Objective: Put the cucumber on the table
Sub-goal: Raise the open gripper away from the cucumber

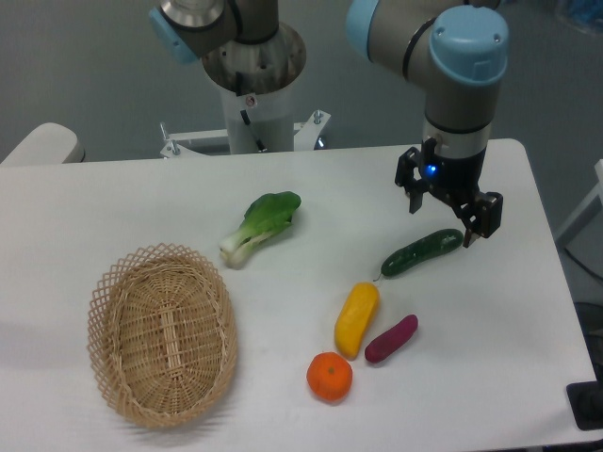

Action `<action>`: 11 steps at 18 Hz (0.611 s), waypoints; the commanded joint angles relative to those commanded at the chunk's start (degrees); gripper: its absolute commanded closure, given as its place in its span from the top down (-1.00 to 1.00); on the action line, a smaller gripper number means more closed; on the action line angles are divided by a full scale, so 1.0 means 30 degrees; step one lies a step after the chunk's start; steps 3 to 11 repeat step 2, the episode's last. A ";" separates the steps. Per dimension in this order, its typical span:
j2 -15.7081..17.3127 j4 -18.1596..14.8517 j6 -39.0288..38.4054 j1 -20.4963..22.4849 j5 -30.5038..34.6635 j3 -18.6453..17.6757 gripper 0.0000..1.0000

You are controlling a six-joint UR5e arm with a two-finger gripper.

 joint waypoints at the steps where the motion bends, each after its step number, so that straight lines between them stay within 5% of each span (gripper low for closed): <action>1: 0.0029 0.0000 0.0000 0.0000 0.0000 0.0000 1.00; 11: 0.0058 0.0000 0.0000 -0.0029 0.0000 0.0000 1.00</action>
